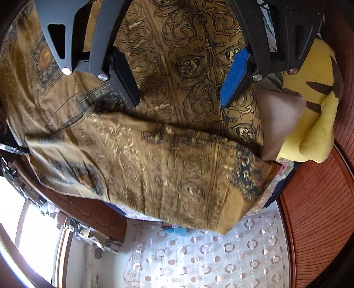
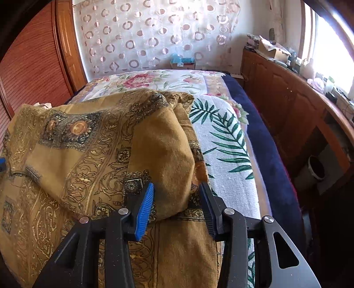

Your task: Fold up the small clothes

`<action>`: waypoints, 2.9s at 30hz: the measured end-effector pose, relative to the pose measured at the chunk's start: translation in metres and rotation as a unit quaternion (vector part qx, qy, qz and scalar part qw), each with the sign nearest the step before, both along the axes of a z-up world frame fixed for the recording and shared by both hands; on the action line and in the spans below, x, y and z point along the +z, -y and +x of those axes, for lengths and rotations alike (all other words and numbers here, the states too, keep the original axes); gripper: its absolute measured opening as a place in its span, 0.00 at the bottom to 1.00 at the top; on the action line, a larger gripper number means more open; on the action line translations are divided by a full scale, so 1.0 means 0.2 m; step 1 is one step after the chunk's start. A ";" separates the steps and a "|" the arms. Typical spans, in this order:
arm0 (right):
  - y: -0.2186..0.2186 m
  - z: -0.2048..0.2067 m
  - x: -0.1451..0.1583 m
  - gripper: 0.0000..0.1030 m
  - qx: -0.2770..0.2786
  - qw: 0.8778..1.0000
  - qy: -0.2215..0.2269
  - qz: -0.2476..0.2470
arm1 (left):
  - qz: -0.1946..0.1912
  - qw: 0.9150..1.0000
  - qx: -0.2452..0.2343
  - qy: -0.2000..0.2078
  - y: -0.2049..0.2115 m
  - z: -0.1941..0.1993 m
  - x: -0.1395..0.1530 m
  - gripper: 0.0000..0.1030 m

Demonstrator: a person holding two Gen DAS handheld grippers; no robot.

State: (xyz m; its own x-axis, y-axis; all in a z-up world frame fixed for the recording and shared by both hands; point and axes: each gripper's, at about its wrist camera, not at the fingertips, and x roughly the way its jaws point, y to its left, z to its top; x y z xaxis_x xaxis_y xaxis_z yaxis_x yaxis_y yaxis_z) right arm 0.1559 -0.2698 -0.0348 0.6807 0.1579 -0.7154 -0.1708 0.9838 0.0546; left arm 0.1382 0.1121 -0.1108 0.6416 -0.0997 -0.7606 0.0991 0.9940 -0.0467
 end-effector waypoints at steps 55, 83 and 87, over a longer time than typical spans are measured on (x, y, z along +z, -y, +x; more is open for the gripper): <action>-0.02 -0.03 0.00 0.04 0.058 0.994 0.063 0.063 | -0.051 0.990 0.004 0.129 -0.18 -0.11 0.57 0.02; 0.22 -0.67 -0.09 0.04 0.053 0.998 0.016 0.025 | -0.074 0.995 0.047 0.054 -0.22 -0.84 0.28 0.11; 0.23 -0.64 -0.07 0.34 0.033 0.999 0.023 0.015 | -0.068 0.994 0.054 0.069 -0.24 -0.85 0.31 0.47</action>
State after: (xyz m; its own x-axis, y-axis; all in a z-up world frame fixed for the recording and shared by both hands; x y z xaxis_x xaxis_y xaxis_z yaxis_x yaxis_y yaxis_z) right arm 0.0270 -0.3156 -0.0494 0.7000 0.2241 -0.6780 -0.2379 0.9684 0.0744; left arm -0.0321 0.1597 -0.0494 0.7511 -0.1203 -0.6492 0.0070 0.9847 -0.1743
